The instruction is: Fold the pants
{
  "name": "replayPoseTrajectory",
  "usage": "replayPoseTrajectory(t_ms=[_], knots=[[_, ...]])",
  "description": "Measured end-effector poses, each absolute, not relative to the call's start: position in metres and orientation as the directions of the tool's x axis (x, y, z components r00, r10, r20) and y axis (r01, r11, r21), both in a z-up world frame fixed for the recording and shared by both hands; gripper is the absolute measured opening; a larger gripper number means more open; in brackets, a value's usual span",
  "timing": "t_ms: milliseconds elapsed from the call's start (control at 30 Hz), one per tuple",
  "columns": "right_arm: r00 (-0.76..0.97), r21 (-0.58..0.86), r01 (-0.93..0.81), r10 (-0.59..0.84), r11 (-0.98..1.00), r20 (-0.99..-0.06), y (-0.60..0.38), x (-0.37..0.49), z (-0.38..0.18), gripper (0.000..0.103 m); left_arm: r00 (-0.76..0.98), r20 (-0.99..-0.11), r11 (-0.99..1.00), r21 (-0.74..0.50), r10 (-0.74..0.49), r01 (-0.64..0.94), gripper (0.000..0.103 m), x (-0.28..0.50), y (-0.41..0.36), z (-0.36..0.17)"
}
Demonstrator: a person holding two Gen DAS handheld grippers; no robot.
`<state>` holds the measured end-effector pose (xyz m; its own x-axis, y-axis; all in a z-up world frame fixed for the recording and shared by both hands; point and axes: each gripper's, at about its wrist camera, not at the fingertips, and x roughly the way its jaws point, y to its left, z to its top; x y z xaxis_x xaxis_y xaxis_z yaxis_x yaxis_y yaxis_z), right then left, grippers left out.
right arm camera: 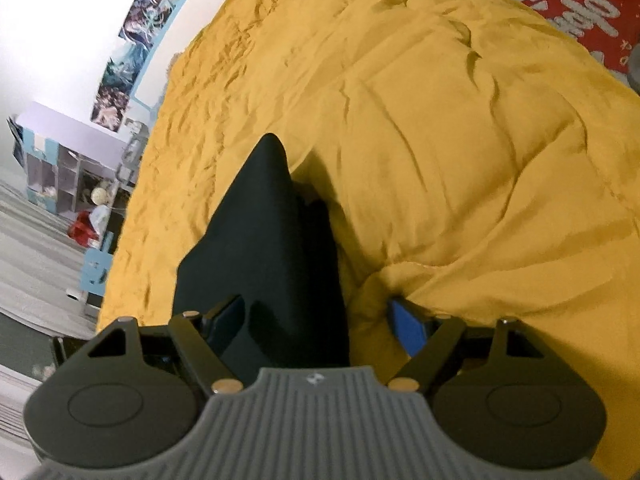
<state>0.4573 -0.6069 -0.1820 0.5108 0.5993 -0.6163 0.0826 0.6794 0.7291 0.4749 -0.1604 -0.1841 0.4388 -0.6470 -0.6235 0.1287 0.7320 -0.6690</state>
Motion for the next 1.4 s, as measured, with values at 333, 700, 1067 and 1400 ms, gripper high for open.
replayPoseTrajectory(t_ms=[333,700,1067,1400], knots=[[0.528,0.723,0.123,0.573,0.679,-0.627,-0.613,0.454,-0.191,0.049,0.463,-0.617,0.692,-0.722,-0.636,-0.009,0.037,0.520,-0.146,-0.202],[0.557,0.681,0.139,0.512,0.719,-0.654,-0.607,0.445,-0.175,0.043,0.577,-0.670,0.811,-0.585,-0.468,-0.021,0.033,0.516,-0.144,-0.154],[0.498,0.721,0.127,0.585,0.681,-0.640,-0.610,0.441,-0.173,0.049,0.418,-0.641,0.702,-0.712,-0.644,-0.012,0.054,0.463,-0.153,-0.174],[0.522,0.795,0.124,0.642,0.594,-0.562,-0.612,0.449,-0.198,0.034,0.432,-0.562,0.613,-0.790,-0.705,-0.028,0.032,0.468,-0.155,-0.200]])
